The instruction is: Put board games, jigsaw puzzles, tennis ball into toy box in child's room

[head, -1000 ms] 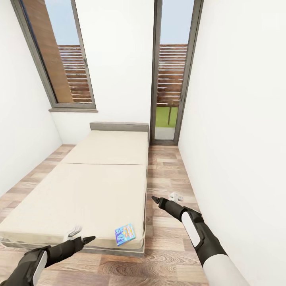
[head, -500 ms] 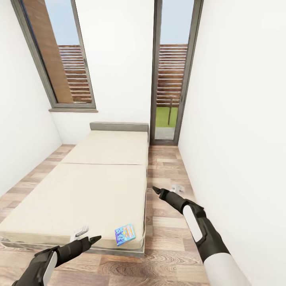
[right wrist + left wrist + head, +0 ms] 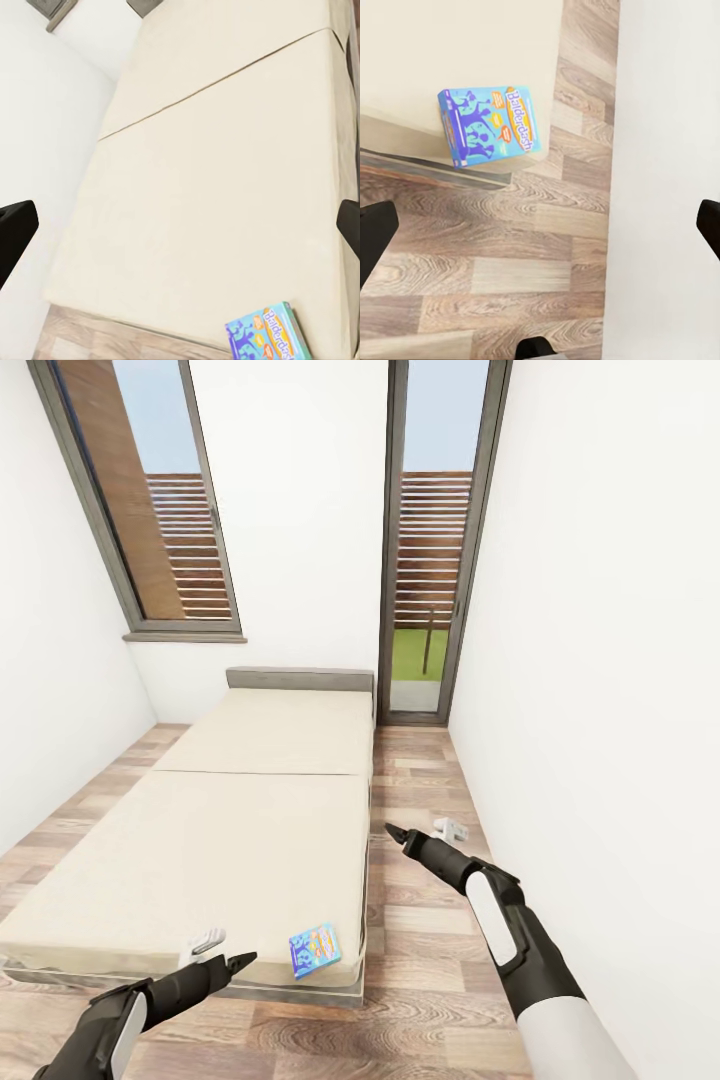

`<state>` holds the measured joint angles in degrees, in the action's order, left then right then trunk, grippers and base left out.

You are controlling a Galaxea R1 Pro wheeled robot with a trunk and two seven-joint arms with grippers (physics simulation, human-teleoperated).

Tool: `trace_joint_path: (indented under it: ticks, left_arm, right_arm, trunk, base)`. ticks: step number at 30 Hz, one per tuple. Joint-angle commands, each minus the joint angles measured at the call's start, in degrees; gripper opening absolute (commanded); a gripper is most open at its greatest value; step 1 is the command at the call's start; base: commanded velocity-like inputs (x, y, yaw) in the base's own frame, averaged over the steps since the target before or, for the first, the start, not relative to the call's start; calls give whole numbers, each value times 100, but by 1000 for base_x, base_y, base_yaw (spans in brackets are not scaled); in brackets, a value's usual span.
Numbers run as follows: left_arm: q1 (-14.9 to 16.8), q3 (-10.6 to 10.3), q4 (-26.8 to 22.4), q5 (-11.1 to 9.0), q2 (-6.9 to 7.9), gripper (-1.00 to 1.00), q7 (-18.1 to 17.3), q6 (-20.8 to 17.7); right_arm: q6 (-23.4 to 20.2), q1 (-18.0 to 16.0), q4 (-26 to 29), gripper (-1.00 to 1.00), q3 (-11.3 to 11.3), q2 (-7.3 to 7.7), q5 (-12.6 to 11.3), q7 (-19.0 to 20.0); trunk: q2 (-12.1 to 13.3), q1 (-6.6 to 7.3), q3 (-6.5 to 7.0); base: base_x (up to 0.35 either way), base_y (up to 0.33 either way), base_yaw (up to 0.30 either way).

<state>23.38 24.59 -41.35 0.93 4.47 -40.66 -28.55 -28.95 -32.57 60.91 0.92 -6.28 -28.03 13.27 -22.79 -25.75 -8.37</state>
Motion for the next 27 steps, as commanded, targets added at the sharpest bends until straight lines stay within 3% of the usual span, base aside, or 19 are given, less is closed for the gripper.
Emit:
trace_joint_path:
  ticks: [1, 19, 27]
  left_arm:
    - [6, 21, -5, 10, -6, 100, -31, -34]
    - [8, 19, 2, 13, -28, 100, -30, 231]
    - [3, 19, 5, 16, -29, 100, -36, 242]
  right_arm:
    - [-35, -5, 3, 100, 11, -1, -34, 5]
    - [-55, -4, 8, 100, 5, 4, -53, -7]
    - [-65, -4, 20, 100, 7, 4, -53, -8]
  trunk:
    - [-12, -4, -12]
    - [-12, -4, -12]
    - [-333, -179, -156]
  base:
    - [0, 0, 0]
    - [0, 0, 0]
    - [0, 0, 0]
